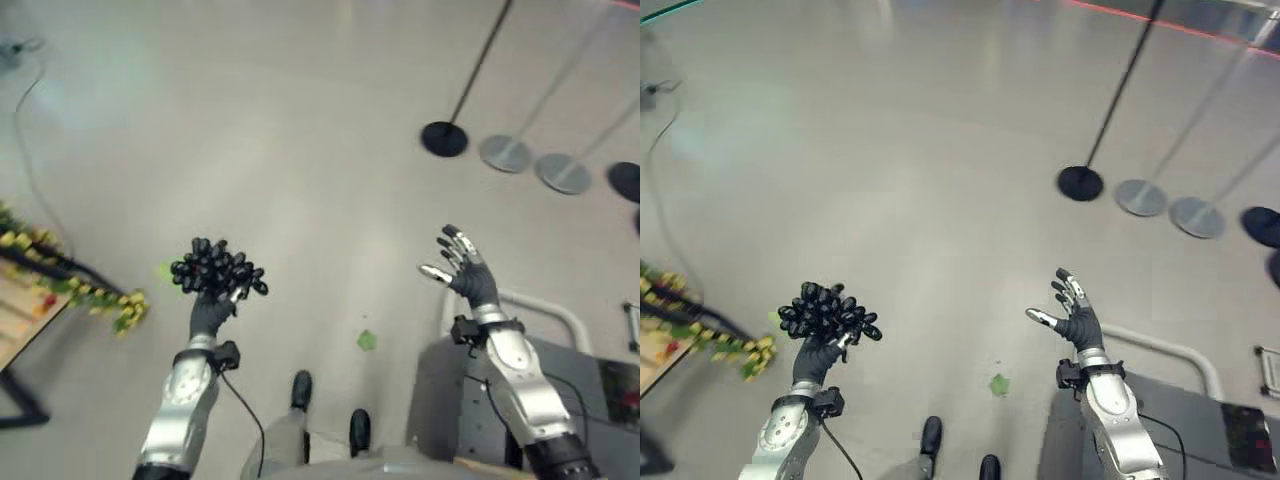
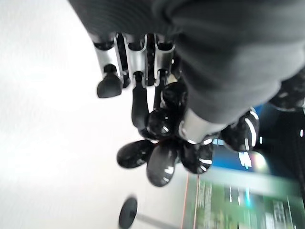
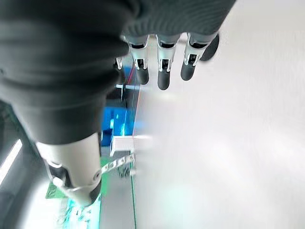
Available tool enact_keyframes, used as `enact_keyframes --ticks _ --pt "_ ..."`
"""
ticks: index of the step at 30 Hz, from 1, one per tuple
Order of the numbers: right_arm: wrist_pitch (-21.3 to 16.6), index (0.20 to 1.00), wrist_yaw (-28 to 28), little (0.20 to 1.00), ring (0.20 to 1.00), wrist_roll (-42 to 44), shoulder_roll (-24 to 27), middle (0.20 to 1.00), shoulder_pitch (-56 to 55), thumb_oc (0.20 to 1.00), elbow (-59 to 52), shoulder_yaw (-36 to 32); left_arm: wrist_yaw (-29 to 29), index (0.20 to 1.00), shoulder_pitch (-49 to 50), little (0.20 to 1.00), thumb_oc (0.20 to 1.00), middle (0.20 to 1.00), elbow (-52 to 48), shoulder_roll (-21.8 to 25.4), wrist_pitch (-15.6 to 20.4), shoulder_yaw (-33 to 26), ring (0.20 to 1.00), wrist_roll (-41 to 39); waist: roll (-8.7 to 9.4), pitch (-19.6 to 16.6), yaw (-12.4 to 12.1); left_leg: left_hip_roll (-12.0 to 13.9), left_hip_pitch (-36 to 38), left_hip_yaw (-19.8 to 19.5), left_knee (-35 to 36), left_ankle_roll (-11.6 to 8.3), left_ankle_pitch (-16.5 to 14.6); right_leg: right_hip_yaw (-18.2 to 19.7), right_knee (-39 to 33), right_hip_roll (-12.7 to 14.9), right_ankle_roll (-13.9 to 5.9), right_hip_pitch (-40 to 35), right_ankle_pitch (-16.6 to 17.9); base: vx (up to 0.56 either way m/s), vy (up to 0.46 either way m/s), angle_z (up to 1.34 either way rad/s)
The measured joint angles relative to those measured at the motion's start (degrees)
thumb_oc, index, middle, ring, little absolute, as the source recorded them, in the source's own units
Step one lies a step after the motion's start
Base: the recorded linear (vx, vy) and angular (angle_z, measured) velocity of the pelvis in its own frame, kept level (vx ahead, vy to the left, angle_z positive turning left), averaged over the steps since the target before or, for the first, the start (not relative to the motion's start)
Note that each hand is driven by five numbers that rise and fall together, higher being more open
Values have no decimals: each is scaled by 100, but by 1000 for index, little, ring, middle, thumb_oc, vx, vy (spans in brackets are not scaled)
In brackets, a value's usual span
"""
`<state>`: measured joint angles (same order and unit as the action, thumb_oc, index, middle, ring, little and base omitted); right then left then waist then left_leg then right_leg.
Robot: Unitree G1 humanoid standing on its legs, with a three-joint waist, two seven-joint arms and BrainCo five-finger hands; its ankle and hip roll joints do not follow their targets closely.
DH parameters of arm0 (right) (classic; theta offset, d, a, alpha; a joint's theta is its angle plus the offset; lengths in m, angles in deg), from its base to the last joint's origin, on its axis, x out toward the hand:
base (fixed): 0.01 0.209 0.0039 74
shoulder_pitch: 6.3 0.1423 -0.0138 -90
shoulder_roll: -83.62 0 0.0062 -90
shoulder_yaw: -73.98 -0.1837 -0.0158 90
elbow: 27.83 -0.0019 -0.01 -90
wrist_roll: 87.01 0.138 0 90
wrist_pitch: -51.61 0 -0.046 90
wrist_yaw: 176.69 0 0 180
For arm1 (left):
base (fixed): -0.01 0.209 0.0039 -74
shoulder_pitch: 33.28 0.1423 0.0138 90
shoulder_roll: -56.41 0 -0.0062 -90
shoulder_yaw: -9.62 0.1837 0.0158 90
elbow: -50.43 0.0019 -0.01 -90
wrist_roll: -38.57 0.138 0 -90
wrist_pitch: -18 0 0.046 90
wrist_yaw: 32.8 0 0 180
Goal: Pick up the fruits from the basket on one side to the basket on the other side
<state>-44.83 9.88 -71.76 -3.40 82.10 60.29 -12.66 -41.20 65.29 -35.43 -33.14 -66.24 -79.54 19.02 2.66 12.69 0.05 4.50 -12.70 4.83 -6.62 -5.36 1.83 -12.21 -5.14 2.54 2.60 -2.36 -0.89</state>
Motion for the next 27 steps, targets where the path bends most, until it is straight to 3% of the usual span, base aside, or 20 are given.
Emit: enact_keyframes --ticks 2,4,5,7,8,9,11,13,15,16,17,18,19,20,22,23,24,25,26,27 --pt "-5 1000 25 1000 1000 0 33 1000 -113 1000 5 -171 12 200 60 200 200 200 -42 -71 8 26 200 -45 -23 -1 59 333 232 314 43 -12 13 -289 10 159 -165 -186 -106 -8 162 102" --pt "-6 1000 25 1000 1000 0 33 1000 -129 1000 -15 -233 47 200 78 200 200 200 -76 -80 8 22 200 -50 -93 3 69 341 338 559 123 60 74 -462 8 223 -316 -270 -158 37 179 67" --pt "-11 1000 31 1000 1000 1 -13 1000 -265 1000 -32 -355 128 200 108 200 200 200 -94 -136 7 45 200 -48 -298 -38 97 328 513 645 445 105 245 -633 21 181 -402 -381 -170 53 197 85" --pt "-1 1000 18 1000 1000 0 -91 1000 -360 1000 -34 -299 141 200 85 200 200 200 -252 -107 7 42 200 -48 -260 -37 65 171 731 488 953 69 358 -729 227 302 -460 -352 -191 78 185 79" --pt "0 1000 -23 1000 1000 0 -117 1000 -370 1000 -29 -222 140 200 94 200 200 200 -316 -67 6 39 200 -45 -287 -22 -12 138 816 394 1115 176 421 -739 642 425 -671 -107 -370 70 191 51" --pt "-1 1000 -27 1000 1000 -1 -143 1000 -375 1000 -43 -205 147 200 97 200 200 200 -317 -17 2 43 200 -38 -270 -31 -50 98 820 348 1107 221 396 -758 453 442 -729 -129 -359 58 190 49" --pt "-2 1000 -57 1000 1000 -1 -261 1000 -368 1000 -36 -207 160 200 106 200 200 200 -396 290 -2 7 200 -23 12 -163 -105 -271 810 68 1119 352 370 -931 392 788 -940 -258 69 44 174 91" --pt "-1 1000 -80 1000 1000 -1 -254 1000 -327 1000 -38 -191 159 200 68 200 200 200 -476 430 -2 4 200 -10 9 -162 -235 -292 811 -34 1117 393 369 -999 684 833 -973 -208 50 70 203 69" --pt "10 1000 -91 1000 1000 -8 -237 1000 -255 1000 -20 -167 157 200 76 200 200 200 -508 460 -1 6 200 19 -77 -114 -255 -293 819 -69 1038 515 367 -1045 1584 1000 -1085 -4 -75 117 241 77" --pt "3 1000 -102 1000 1000 -8 -246 1000 -263 1000 -22 -141 146 200 69 200 200 200 -483 429 4 19 200 25 -198 -26 -231 -347 918 -339 1004 676 247 -722 2946 1112 -1019 497 -113 120 135 79" --pt "3 1000 -94 1000 1000 -7 -271 1000 -270 1000 -5 -108 119 200 79 200 200 200 -460 429 -1 52 200 25 -255 -10 -143 -321 910 -541 954 659 246 -317 3196 979 -1020 673 -273 54 58 123" --pt "2 1000 -118 1000 1000 -8 -255 1000 -309 1000 -17 -10 114 200 63 200 200 200 -465 435 0 55 200 25 -362 6 16 -235 875 -839 917 723 245 281 3101 655 -1061 822 -568 166 62 119" --pt "13 1000 -139 1000 1000 -8 -256 1000 -327 1000 -13 16 115 200 90 200 200 200 -496 488 4 34 200 26 -355 2 24 -220 879 -726 949 721 268 274 3013 639 -1052 921 -555 245 78 131" --pt "16 1000 -135 1000 1000 -6 -236 1000 -247 1000 -7 24 94 200 159 200 200 200 -492 476 7 -11 200 23 -322 1 -13 -311 819 -921 878 781 228 647 2888 362 -1003 1346 -689 348 70 84" --pt "6 1000 -121 1000 1000 -4 -222 1000 -242 1000 -24 41 95 200 137 200 200 200 -482 416 7 -10 200 21 -439 31 180 -328 637 -1549 725 732 184 1508 2053 -440 -935 1501 -757 257 -25 159" --pt "9 1000 -123 1000 1000 -4 -215 1000 -284 1000 -16 54 130 200 115 200 200 200 -434 417 7 34 200 22 -392 20 199 -464 631 -1884 707 704 203 1996 1746 -613 -932 1481 -749 154 -57 191" --pt "10 1000 -141 1000 1000 -5 -217 1000 -332 1000 -14 55 157 200 133 200 200 200 -417 405 5 43 200 21 -295 -15 216 -571 672 -1994 703 684 235 2198 1577 -624 -844 1464 -659 85 -119 163" --pt "14 1000 -170 1000 1000 -5 -232 1000 -442 1000 12 77 175 200 291 200 200 200 -444 460 5 2 200 21 -77 -120 102 -831 864 -1783 862 628 286 1912 1428 -370 -514 1476 -169 139 -172 144" --pt "19 1000 -195 1000 1000 -10 -215 1000 -429 1000 56 75 175 200 395 200 200 200 -431 395 5 -37 200 19 -47 -154 31 -855 938 -1719 904 627 285 1720 1517 -237 -261 1424 127 225 -197 132" --pt "25 1000 -211 1000 1000 -10 -129 1000 -371 1000 207 99 162 200 588 200 200 200 -474 235 11 -27 200 -45 -240 -257 -28 -779 1006 -1689 923 540 217 1508 1259 -273 -298 1265 125 179 -114 68"
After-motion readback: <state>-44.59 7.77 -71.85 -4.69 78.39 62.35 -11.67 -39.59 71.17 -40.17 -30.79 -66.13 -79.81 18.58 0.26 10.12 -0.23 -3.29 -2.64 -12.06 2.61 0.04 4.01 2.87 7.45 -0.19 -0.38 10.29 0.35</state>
